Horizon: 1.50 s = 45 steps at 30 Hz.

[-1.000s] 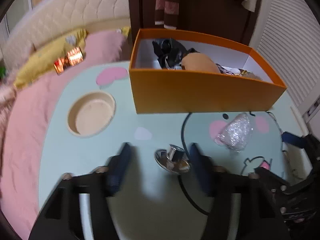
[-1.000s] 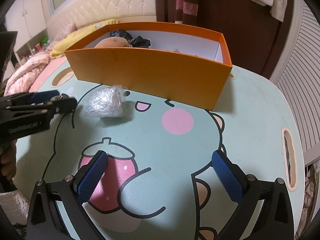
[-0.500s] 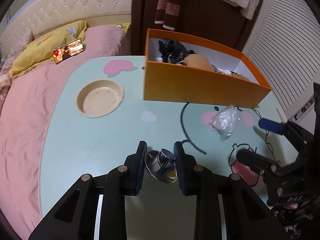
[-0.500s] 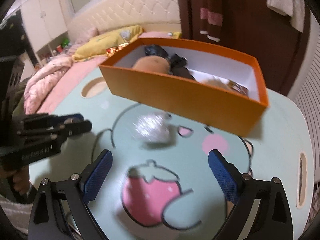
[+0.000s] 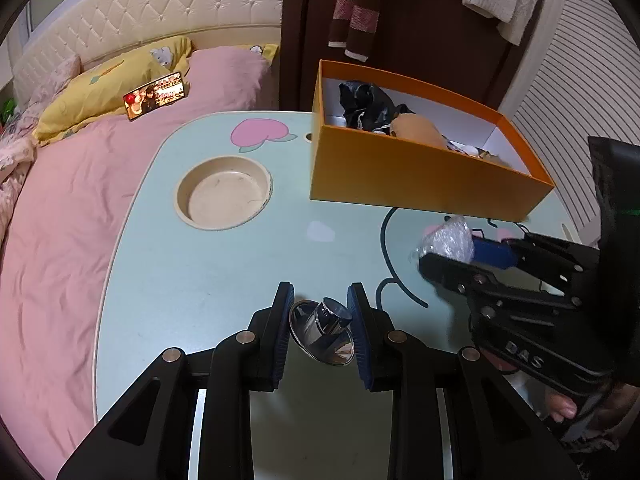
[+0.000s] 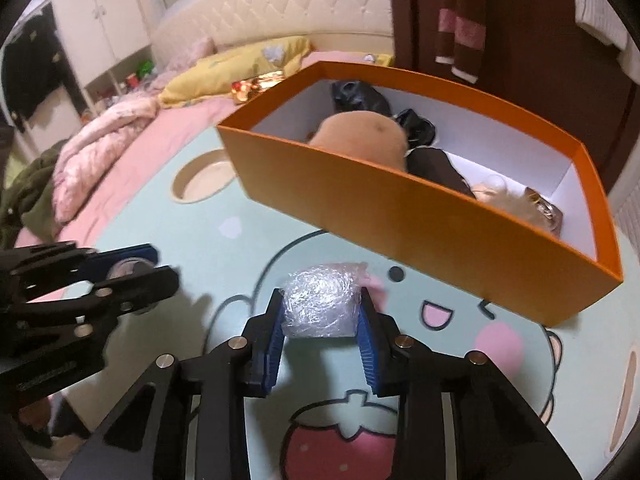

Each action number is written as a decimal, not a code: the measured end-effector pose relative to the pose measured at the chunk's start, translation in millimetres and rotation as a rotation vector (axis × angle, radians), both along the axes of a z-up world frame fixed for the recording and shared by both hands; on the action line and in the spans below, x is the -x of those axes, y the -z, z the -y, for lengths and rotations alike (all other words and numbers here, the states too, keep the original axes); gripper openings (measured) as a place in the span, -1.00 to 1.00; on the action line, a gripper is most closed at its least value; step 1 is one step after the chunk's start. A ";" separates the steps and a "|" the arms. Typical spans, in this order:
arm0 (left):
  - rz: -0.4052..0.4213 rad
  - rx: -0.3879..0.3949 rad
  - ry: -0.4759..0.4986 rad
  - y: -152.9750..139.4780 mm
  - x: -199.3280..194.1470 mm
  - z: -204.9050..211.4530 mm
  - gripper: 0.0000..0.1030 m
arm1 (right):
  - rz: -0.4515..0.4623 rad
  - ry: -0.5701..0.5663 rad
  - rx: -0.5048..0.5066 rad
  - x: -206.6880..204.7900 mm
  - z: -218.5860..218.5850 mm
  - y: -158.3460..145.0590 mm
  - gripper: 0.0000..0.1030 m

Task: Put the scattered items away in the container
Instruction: 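Grasp the clear plastic-wrapped item with right tool while left grasps the silver metal cup, then carry the plastic item into the box with right tool while left carries the metal cup in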

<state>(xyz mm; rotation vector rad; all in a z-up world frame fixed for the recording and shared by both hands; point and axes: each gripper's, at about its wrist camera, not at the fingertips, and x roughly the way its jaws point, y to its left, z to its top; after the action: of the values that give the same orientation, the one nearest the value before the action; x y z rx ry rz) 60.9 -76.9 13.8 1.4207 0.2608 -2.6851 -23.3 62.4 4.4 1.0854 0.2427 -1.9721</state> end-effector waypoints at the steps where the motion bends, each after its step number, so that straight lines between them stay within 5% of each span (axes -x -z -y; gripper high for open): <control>1: 0.000 -0.002 0.000 -0.3 0.2 -0.4 -0.44 | 0.009 0.002 0.009 -0.4 -2.5 -0.2 -0.40; 11: -0.057 -0.033 0.035 -18.9 4.0 -1.7 -0.44 | 0.006 0.013 0.144 -6.3 -36.0 -44.3 -0.40; 18: -0.165 -0.010 0.119 -59.8 36.7 -14.4 -0.44 | -0.124 0.119 0.165 22.8 -48.9 -88.1 -0.40; 25: -0.193 -0.003 0.139 -75.6 93.2 -26.7 -0.43 | -0.163 0.178 0.100 59.3 -40.4 -89.3 -0.40; 33: -0.110 0.023 0.163 -58.3 135.8 -42.4 -0.42 | -0.116 0.224 0.031 91.7 -34.9 -74.2 -0.36; 34: -0.095 0.022 0.156 -54.5 139.3 -42.8 -0.37 | -0.123 0.241 0.020 93.6 -35.4 -73.3 -0.33; 36: -0.060 0.035 0.133 -48.4 145.2 -42.2 0.01 | -0.150 0.286 -0.013 96.6 -37.1 -72.3 0.16; 38: -0.063 0.049 0.102 -45.9 145.5 -39.0 0.18 | -0.169 0.325 -0.038 100.1 -39.9 -71.1 0.36; 45: -0.083 0.025 0.072 -46.4 143.0 -30.5 0.47 | -0.139 0.342 -0.029 108.6 -49.3 -67.6 0.37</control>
<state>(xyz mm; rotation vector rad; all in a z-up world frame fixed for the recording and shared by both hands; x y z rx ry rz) -82.1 -46.3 60.2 1.3382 0.1841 -2.7991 -131.9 111.7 72.0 1.0642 0.1681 -2.3596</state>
